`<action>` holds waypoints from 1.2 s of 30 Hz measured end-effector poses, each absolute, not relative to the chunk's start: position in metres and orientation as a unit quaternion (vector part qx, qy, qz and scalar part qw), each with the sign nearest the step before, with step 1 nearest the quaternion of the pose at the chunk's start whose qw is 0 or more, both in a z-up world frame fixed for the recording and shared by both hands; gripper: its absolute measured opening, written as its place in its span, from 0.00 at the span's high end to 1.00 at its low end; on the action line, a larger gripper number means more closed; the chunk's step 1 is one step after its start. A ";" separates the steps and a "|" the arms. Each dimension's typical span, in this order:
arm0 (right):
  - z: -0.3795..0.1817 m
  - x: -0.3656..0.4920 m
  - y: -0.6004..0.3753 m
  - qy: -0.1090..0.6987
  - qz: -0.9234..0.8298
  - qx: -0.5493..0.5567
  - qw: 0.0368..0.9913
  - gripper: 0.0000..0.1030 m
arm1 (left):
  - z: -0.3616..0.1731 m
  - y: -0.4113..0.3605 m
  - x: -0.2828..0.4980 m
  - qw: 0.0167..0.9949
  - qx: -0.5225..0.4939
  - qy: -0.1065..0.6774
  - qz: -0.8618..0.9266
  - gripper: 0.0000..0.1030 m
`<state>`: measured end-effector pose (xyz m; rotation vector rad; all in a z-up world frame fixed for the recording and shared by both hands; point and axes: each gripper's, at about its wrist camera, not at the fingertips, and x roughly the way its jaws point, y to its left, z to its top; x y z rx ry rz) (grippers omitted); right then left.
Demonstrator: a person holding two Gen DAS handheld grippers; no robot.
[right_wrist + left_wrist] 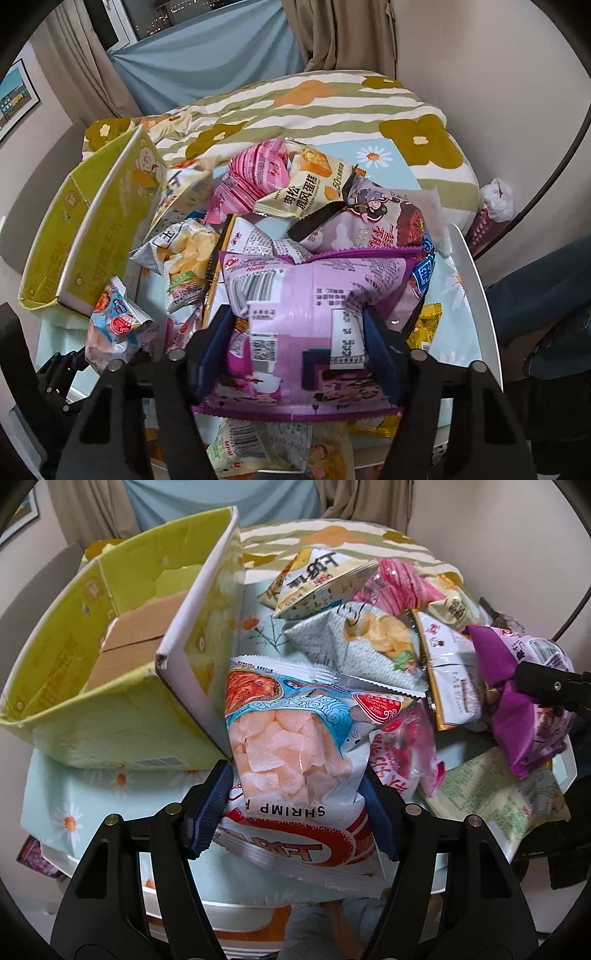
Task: Organize snacks
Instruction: 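Carry both bags over the box and open both grippers to drop them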
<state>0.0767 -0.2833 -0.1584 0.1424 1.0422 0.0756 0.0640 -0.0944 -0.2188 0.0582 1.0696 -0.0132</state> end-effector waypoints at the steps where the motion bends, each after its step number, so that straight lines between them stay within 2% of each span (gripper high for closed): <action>1: -0.156 0.075 -0.284 0.495 0.038 0.070 0.865 0.41 | -0.216 -0.095 0.062 0.861 0.028 0.508 -0.007 0.35; 9: -0.136 0.066 -0.280 0.479 0.056 0.073 0.873 0.44 | -0.185 -0.104 0.048 0.872 0.021 0.489 -0.014 0.35; 21: -0.078 0.072 -0.277 0.429 0.113 0.063 0.894 0.44 | -0.101 -0.109 0.048 0.909 0.000 0.417 0.020 0.35; 29: -0.035 0.095 -0.240 0.379 0.190 0.039 0.905 0.44 | -0.048 -0.064 0.077 0.927 -0.008 0.369 0.064 0.35; 36: -0.015 0.131 -0.171 0.361 0.224 0.012 0.905 0.44 | -0.036 0.013 0.128 0.926 -0.008 0.370 0.078 0.35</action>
